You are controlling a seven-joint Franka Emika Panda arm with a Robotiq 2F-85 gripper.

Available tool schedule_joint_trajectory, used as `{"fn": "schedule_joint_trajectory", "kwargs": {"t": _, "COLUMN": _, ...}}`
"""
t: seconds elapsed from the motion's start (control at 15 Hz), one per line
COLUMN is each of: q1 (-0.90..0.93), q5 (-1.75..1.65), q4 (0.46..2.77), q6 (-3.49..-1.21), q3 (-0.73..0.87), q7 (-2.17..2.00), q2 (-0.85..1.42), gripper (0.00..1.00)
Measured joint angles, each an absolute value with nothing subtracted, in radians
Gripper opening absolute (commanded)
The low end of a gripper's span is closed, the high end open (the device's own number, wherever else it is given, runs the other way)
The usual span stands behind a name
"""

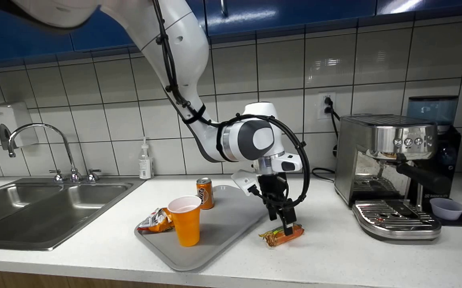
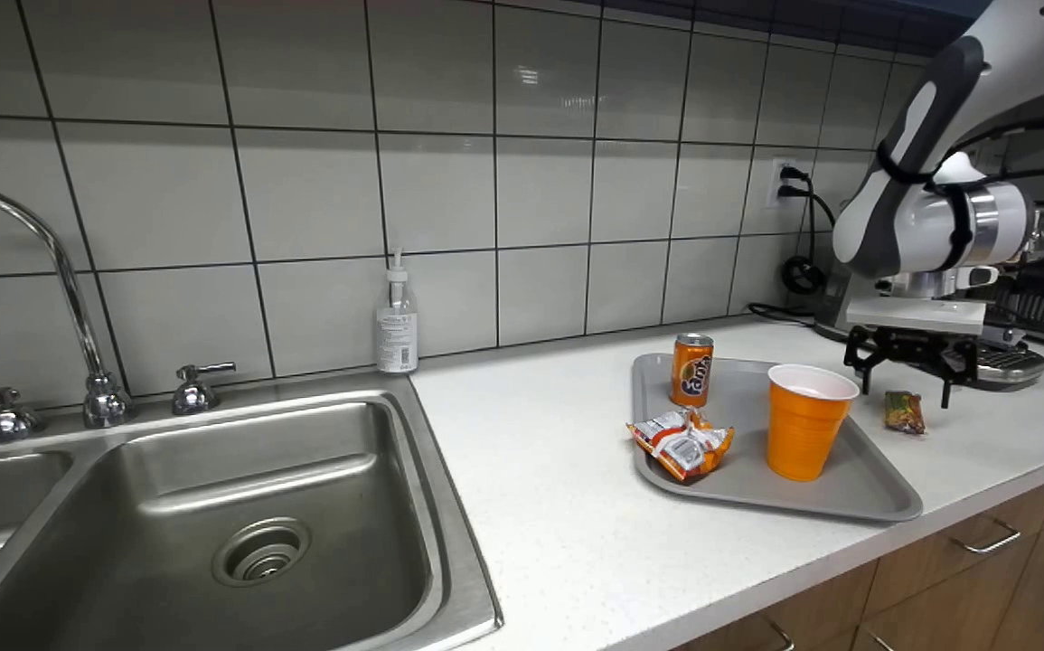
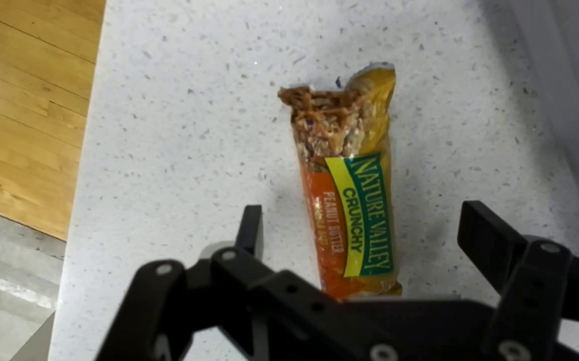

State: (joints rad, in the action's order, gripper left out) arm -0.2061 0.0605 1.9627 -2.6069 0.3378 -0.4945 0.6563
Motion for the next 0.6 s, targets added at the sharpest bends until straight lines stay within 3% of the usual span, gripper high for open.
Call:
{"fn": "schedule_joint_trajectory", "kwargs": {"t": 0.33, "q1": -0.209, "q5": 0.085, "q4": 1.937, "q6": -2.607, "q3": 0.337, "q7": -0.486, "q2": 0.693, "gripper": 1.00}}
{"fn": "schedule_joint_trajectory", "kwargs": {"t": 0.4, "q1": -0.209, "q5": 0.088, "q4": 1.932, "q6": -2.607, "q3": 0.337, "q7": -0.486, "q2": 0.699, "gripper": 0.92}}
{"fn": "schedule_joint_trajectory", "kwargs": {"t": 0.47, "q1": -0.209, "q5": 0.091, "q4": 1.926, "q6": -2.607, "q3": 0.337, "q7": -0.486, "q2": 0.705, "gripper": 0.73}}
{"fn": "schedule_joint_trajectory", "kwargs": {"t": 0.6, "q1": -0.209, "q5": 0.092, "q4": 1.917, "q6": -2.607, "q3": 0.337, "q7": -0.486, "q2": 0.715, "gripper": 0.58}}
